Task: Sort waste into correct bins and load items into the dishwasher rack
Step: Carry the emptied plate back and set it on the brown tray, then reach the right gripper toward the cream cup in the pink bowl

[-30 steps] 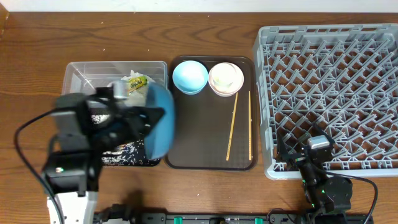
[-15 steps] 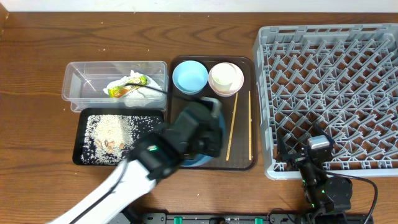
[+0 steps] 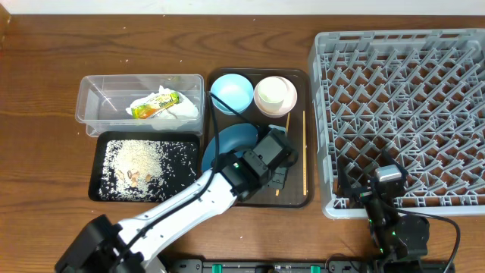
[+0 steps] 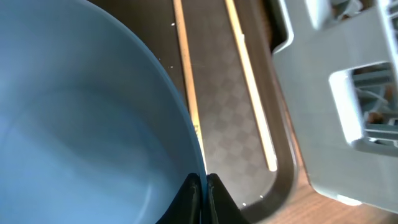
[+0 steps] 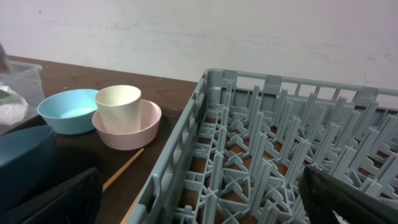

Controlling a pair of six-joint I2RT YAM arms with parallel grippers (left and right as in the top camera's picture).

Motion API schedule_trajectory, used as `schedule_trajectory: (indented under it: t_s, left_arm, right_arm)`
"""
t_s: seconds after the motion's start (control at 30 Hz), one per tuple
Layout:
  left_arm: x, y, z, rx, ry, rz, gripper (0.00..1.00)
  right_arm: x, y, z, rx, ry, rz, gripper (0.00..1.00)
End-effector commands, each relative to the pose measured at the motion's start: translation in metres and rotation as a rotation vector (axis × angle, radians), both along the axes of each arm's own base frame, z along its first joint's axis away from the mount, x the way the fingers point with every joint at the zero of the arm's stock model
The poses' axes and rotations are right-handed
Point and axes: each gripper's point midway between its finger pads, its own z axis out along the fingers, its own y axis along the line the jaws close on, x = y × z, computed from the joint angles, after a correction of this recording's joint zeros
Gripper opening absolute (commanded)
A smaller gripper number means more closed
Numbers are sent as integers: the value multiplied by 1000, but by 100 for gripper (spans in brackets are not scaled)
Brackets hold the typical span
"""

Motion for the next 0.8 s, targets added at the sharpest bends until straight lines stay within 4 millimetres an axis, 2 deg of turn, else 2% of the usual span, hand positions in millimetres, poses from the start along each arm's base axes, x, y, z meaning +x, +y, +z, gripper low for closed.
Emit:
schedule_trajectory:
  t_s: [0.0,0.1,0.13,0.17,0.3,0.43,0.5,0.6,0.67,0.7,0.77]
  left_arm:
    - [8,-4,3,11,-28,-4,10]
    - [9,-5,4,6,-31,-5,17]
    - [9,-6,4,0,-32,-6,25]
    - [9,-7,5,-3,-33,-7,28]
    - [10,-9,10,-19,-42,-9,30]
    - [16,-12,45,-89,-103,-1,30]
    - [22,-8,74,-139,-148,18,30]
    - [33,13,114,-187,-199,75,30]
    - [43,41,142,-200,-234,141,30]
    - [46,52,151,-196,-250,158,30]
    - [54,87,170,-173,-294,212,33]
  right_arm:
    - [0,1,-1,-2,3,3,99]
    - [0,1,-1,-2,3,3,99]
    - [0,1,-1,-2,3,3,99]
    - [0,1,-1,-2,3,3,99]
    - [0,1,-1,-2,3,3,99]
    - [0,1,-1,-2,3,4,99]
    - [0,1,-1,-2,3,3,99]
    - [-1,3,-1,0,1,11,99]
    - [-1,5,6,38,-18,23,99]
    - [-1,6,10,80,-22,26,99]
    - [-2,6,14,141,-17,28,99]
